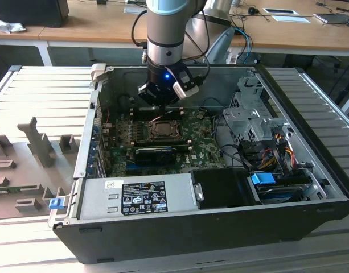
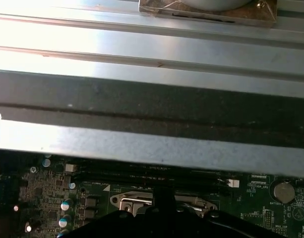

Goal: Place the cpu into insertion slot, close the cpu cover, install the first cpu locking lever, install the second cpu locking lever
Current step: 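Install the first cpu locking lever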

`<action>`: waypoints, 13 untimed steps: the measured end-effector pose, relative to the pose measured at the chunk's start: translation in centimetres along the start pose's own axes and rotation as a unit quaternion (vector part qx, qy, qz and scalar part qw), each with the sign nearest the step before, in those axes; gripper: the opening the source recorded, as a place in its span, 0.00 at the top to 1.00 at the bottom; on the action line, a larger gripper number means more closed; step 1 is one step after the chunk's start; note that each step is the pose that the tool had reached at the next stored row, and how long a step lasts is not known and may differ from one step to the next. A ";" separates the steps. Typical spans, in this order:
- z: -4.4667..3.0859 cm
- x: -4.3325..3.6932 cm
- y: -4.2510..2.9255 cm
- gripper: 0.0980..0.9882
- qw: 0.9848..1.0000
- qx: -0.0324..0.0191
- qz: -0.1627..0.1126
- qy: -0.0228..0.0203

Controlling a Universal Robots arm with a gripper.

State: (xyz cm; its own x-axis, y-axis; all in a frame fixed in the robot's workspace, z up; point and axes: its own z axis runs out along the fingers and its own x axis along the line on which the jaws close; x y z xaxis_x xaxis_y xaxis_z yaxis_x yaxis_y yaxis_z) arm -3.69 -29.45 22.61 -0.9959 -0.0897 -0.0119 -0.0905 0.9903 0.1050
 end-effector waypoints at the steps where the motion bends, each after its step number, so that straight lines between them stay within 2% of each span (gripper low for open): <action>1: 0.09 -0.07 0.13 0.99 1.000 0.000 0.001 0.000; 5: 0.38 -0.38 0.44 0.99 1.000 0.000 0.002 0.000; 10: 0.77 -1.16 0.38 0.99 1.000 0.000 0.004 0.000; 13: 0.97 -1.32 0.35 0.99 1.000 0.000 0.004 0.000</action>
State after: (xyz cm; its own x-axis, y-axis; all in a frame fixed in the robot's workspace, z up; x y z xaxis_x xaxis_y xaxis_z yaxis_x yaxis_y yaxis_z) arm -2.40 -28.89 21.70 -0.9965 -0.0826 -0.0119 -0.0834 0.9910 0.1048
